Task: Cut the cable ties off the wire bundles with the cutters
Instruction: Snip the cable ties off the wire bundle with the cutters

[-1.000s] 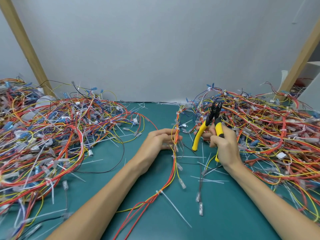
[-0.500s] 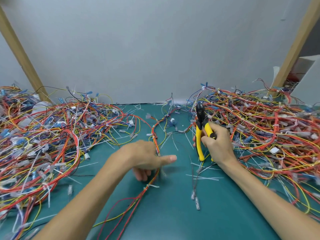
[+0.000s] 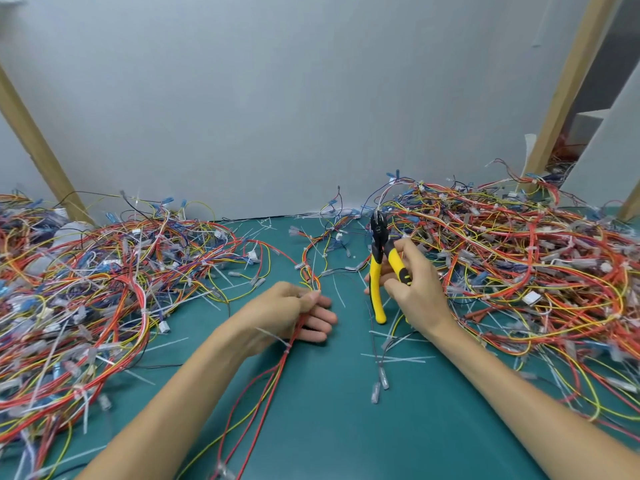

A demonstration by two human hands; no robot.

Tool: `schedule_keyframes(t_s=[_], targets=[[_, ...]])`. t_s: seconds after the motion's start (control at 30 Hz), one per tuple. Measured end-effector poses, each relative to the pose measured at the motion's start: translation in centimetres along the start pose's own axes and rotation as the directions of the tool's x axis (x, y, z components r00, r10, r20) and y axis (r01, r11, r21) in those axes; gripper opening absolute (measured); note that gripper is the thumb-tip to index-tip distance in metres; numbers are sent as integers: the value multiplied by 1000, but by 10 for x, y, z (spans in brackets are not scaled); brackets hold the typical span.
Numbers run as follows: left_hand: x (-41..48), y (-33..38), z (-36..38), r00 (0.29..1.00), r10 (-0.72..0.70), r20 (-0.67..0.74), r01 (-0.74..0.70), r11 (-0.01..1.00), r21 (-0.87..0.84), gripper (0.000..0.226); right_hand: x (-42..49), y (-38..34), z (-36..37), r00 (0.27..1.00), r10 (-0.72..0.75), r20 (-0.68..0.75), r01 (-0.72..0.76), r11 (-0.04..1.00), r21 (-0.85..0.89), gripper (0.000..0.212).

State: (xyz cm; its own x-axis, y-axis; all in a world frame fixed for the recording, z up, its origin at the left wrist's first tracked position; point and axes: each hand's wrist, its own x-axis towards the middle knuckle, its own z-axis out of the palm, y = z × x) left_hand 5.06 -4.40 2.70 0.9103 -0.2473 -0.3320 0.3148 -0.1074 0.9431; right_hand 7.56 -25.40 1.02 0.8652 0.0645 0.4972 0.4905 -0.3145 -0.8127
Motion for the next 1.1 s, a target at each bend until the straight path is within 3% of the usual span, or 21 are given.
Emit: schedule_keyframes(t_s=[0.17, 0.3, 0.4, 0.53, 0.67, 0.87, 1.1], targets=[[6, 0, -10, 979, -158, 129, 199, 879, -434, 34, -5, -5, 2, 992, -120, 28, 122, 990, -69, 27], [7, -3, -15, 977, -156, 148, 211, 825, -524, 37, -8, -9, 6, 981, -178, 74, 182, 981, -64, 30], [9, -5, -12, 985, -140, 101, 172, 858, -485, 45, -8, -13, 8, 977, -194, 89, 202, 976, -83, 37], [9, -5, -11, 993, -92, 67, 112, 908, -403, 25, -8, -9, 8, 984, -155, 89, 163, 982, -93, 42], [8, -9, -14, 997, 82, 7, -80, 987, -142, 22, -6, -7, 9, 986, -125, 108, 137, 985, -109, 40], [8, -16, -23, 944, 305, -129, -288, 948, 138, 26, -3, -6, 7, 986, 27, 162, -29, 999, 12, 37], [8, -17, -26, 955, 291, -48, -281, 947, 154, 28, -5, -8, 9, 975, 12, 222, -32, 996, 84, 36]])
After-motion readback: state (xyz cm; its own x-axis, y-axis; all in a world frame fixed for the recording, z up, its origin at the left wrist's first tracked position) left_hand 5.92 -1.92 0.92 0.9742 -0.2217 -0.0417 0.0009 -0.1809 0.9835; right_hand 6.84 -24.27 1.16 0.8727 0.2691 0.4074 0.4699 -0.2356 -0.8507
